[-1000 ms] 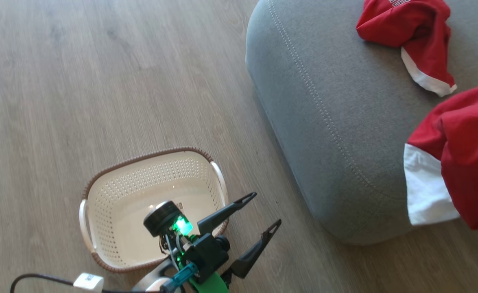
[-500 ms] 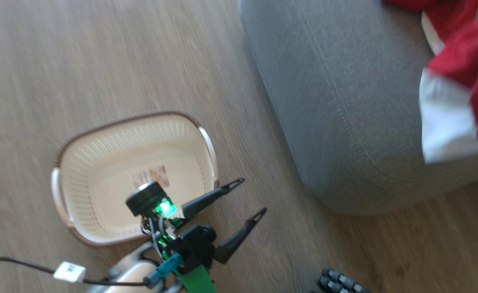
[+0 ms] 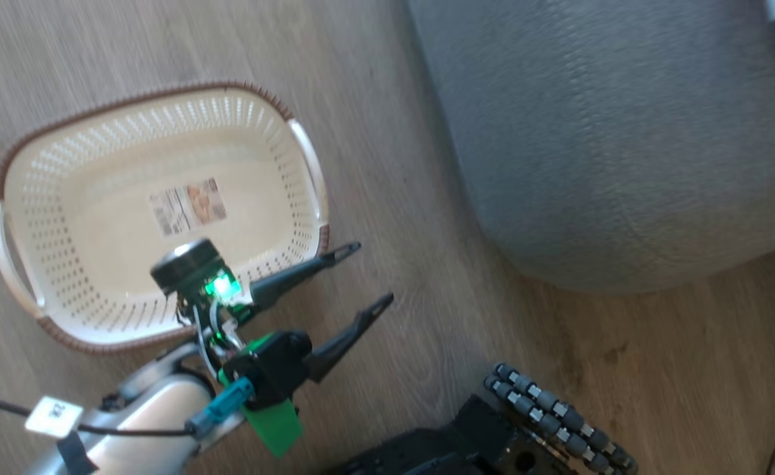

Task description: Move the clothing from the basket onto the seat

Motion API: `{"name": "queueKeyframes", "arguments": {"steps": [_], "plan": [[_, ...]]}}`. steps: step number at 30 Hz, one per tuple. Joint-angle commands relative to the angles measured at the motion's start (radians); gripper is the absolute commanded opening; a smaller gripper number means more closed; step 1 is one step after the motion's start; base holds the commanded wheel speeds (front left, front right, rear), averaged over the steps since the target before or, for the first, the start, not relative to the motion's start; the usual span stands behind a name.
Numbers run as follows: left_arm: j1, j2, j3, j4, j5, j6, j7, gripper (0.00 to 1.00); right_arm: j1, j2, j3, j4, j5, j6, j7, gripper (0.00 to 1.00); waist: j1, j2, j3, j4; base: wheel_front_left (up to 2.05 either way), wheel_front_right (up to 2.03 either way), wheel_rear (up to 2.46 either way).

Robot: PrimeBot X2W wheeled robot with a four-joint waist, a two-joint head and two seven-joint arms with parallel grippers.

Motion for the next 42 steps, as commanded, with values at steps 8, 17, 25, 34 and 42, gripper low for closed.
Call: {"name": "queueKeyframes", "arguments": {"steps": [8, 17, 25, 34, 42], "plan": [[-0.041, 0.025, 0.011, -0.044, 0.002, -0.001, -0.005, 1.0, -0.213, -0.092, -0.168, 0.156, -0.156, 0.0, 0.049, 0.0, -0.0003, 0.0, 0.103, 0.09, 0.0, 0.0, 0.0], [-0.05, 0.002, 0.01, -0.034, 0.001, -0.001, -0.005, 1.0, -0.268, -0.094, -0.231, 0.431, -0.29, 0.0, 0.149, 0.0, -0.0003, 0.0, 0.122, 0.137, 0.0, 0.0, 0.0], [-0.06, -0.005, 0.016, -0.03, 0.004, -0.001, -0.005, 1.0, -0.246, -0.075, -0.245, 0.59, -0.37, 0.0, 0.189, 0.0, -0.0003, 0.0, 0.13, 0.141, 0.0, 0.0, 0.0], [-0.065, -0.023, 0.008, -0.016, 0.005, -0.001, -0.005, 1.0, -0.241, -0.064, -0.268, 0.664, -0.434, 0.0, 0.142, 1.0, -0.0003, 0.0, 0.093, 0.137, 0.0, 0.0, 0.0], [-0.046, -0.063, 0.003, 0.009, -0.003, -0.001, -0.005, 1.0, -0.219, -0.077, -0.24, 0.707, -0.466, 0.0, 0.143, 1.0, -0.0003, 0.0, -0.008, 0.129, 0.0, 0.0, 0.0]]}}
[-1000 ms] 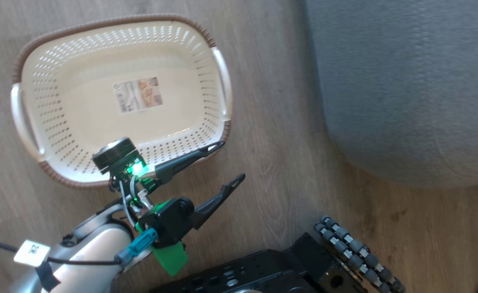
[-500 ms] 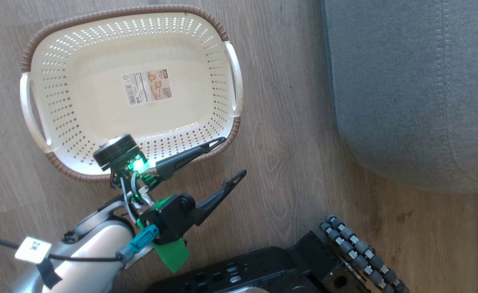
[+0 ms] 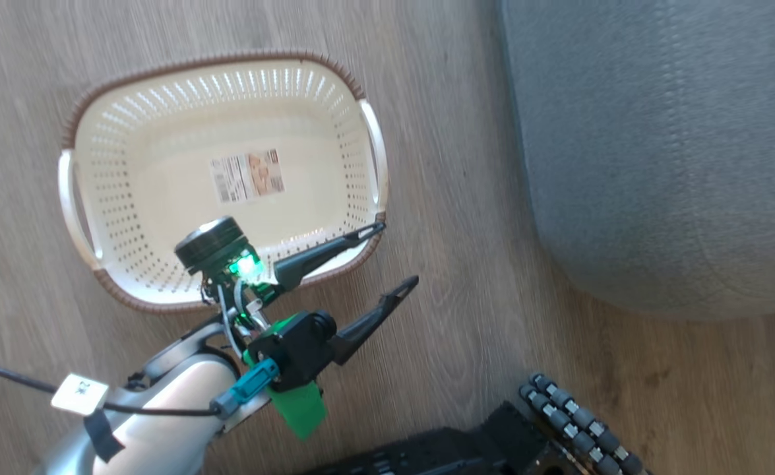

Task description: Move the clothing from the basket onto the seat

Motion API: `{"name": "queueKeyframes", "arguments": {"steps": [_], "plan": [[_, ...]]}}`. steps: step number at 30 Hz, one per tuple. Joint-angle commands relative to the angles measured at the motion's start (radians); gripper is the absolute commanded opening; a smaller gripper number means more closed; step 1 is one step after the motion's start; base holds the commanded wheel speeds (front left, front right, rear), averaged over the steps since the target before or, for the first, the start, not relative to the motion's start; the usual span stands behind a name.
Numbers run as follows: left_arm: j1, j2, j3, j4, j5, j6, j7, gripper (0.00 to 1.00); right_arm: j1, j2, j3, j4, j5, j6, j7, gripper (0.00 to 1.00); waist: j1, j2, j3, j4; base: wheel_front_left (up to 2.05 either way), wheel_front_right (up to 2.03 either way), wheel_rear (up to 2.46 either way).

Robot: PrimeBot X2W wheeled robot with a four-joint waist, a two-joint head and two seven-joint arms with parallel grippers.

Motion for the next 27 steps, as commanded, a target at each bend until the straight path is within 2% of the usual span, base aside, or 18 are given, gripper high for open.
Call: {"name": "queueKeyframes", "arguments": {"steps": [1, 6, 16, 22, 25, 27], "plan": [[0.021, -0.005, 0.032, -0.024, -0.004, -0.001, -0.005, 1.0, 0.019, -0.04, 0.017, -0.016, -0.003, 0.0, 0.005, 1.0, 0.0, 0.0, -0.053, -0.005, 0.0, 0.0, 0.0], [0.041, -0.039, 0.054, -0.01, -0.01, -0.001, -0.005, 1.0, 0.036, -0.066, 0.063, 0.002, 0.008, 0.0, 0.022, 1.0, 0.0, 0.0, -0.131, -0.011, 0.0, 0.0, 0.0], [0.112, -0.136, 0.126, 0.013, -0.043, -0.001, -0.005, 1.0, 0.116, -0.154, 0.195, 0.008, 0.137, 0.0, 0.016, 1.0, 0.0, 0.0, -0.324, -0.012, 0.0, 0.0, 0.0], [0.162, -0.186, 0.187, 0.016, -0.045, -0.001, -0.005, 1.0, 0.169, -0.15, 0.33, -0.07, 0.265, 0.0, -0.016, 1.0, 0.0, 0.0, -0.423, -0.015, 0.0, 0.0, 0.0], [0.182, -0.208, 0.214, 0.012, -0.043, -0.001, -0.005, 1.0, 0.228, -0.175, 0.412, -0.153, 0.318, 0.0, -0.056, 1.0, 0.0, 0.0, -0.461, -0.012, 0.0, 0.0, 0.0], [0.194, -0.225, 0.23, 0.005, -0.045, -0.001, -0.005, 1.0, 0.271, -0.177, 0.437, -0.208, 0.393, 0.0, -0.086, 1.0, 0.0, 0.0, -0.484, -0.01, 0.0, 0.0, 0.0]]}}
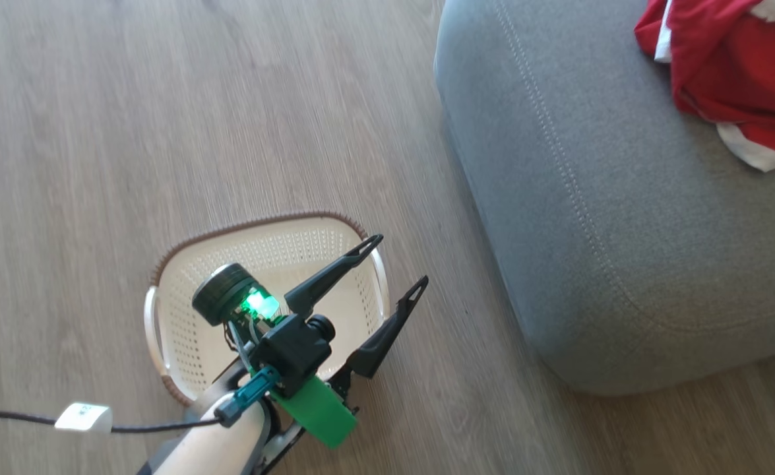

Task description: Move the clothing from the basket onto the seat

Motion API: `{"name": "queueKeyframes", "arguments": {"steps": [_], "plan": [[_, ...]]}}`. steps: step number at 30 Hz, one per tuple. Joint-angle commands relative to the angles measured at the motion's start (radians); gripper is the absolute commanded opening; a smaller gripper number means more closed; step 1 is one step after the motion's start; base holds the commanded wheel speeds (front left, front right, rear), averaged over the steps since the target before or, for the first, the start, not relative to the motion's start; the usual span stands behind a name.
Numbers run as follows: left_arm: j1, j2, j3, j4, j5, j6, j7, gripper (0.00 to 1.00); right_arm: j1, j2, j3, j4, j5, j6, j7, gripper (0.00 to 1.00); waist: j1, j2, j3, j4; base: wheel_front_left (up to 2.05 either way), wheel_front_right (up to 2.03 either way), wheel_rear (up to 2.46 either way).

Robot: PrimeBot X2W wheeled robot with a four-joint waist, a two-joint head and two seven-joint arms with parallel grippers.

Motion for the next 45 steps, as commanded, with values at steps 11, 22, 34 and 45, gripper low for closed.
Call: {"name": "queueKeyframes", "arguments": {"steps": [11, 22, 34, 45], "plan": [[0.054, -0.102, 0.182, -0.058, -0.014, -0.001, -0.005, 1.0, 0.378, -0.035, 0.156, -0.53, 0.339, 0.0, -0.112, 1.0, 0.0001, -0.0001, -0.118, 0.055, 0.0, 0.0, 0.0], [0.114, -0.166, 0.411, -0.01, 0.008, 0.071, -0.005, 1.0, 0.708, 0.163, 0.242, -0.836, 0.33, 0.0, -0.119, 1.0, 0.0001, -0.0001, -0.172, 0.191, 0.0, 0.0, 0.0], [0.186, -0.17, 0.458, 0.046, -0.02, 0.198, -0.005, 1.0, 0.888, 0.312, 0.294, -0.76, 0.295, 0.0, -0.119, 1.0, 0.0001, -0.0001, -0.232, 0.343, 0.0, 0.0, 0.0], [0.223, -0.17, 0.436, 0.078, -0.015, 0.23, -0.005, 1.0, 0.965, 0.391, 0.337, -0.701, 0.23, 0.0, -0.119, 1.0, 0.0001, -0.0001, -0.241, 0.376, 0.0, 0.0, 0.0]]}}
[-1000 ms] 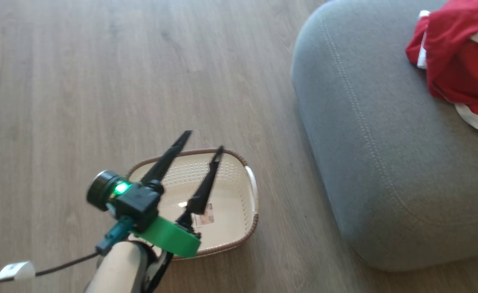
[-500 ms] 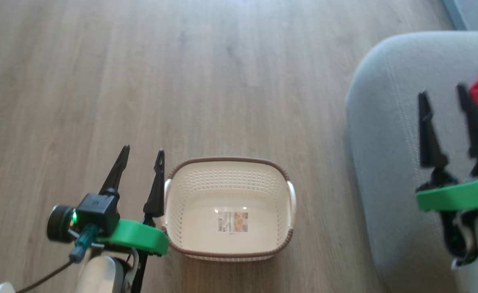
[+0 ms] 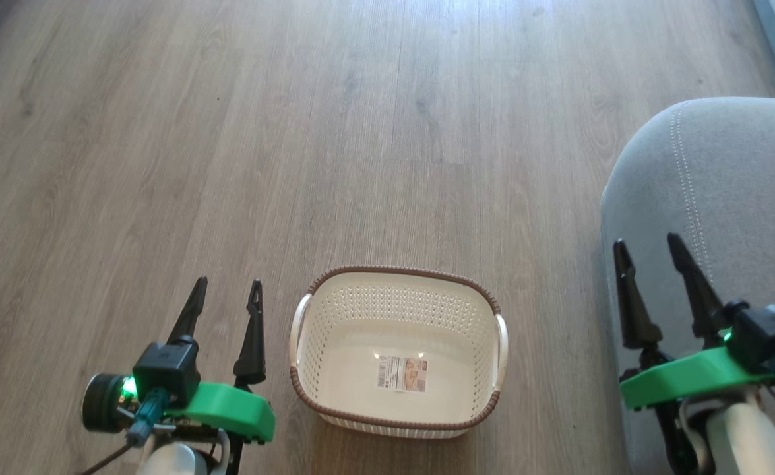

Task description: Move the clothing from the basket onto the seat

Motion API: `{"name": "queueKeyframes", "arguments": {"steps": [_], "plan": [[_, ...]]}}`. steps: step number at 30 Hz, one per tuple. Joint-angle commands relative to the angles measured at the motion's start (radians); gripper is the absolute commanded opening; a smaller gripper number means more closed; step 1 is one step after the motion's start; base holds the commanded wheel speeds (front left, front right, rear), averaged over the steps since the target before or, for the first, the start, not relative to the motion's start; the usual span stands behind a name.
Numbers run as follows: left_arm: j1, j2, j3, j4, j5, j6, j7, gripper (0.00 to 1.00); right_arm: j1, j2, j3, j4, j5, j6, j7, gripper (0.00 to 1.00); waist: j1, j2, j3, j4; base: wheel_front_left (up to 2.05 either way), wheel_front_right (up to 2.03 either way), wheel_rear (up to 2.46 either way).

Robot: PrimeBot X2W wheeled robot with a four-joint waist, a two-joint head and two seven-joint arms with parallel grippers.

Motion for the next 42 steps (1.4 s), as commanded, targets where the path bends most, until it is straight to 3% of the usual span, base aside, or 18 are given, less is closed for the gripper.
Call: {"name": "queueKeyframes", "arguments": {"steps": [1, 34, 35, 42], "plan": [[-0.025, -0.001, 0.025, -0.03, -0.002, 0.002, -0.005, 1.0, -0.002, 0.003, 0.023, -0.026, -0.012, 0.0, -0.006, 1.0, 0.0001, -0.0001, 0.0, 0.001, 0.0, 0.0, 0.0], [-0.016, -0.001, 0.063, -0.014, -0.087, -0.097, -0.005, 1.0, -0.007, 0.015, 0.027, 0.006, -0.005, 0.0, -0.006, 1.0, 0.0001, -0.0001, -0.007, -0.007, 0.0, 0.0, 0.0], [0.015, 0.0, 0.034, 0.016, -0.087, -0.099, 0.0, 0.0, 0.025, 0.021, 0.006, 0.035, -0.009, 0.0, 0.0, 0.0, 0.0001, -0.0001, -0.008, -0.007, 0.0, 0.0, 0.0], [0.044, 0.001, 0.036, 0.098, -0.112, -0.101, 0.006, 0.0, 0.054, 0.024, 0.014, 0.119, 0.013, 0.0, 0.007, 0.0, 0.0001, -0.0001, -0.008, -0.009, 0.0, 0.0, 0.0]]}}
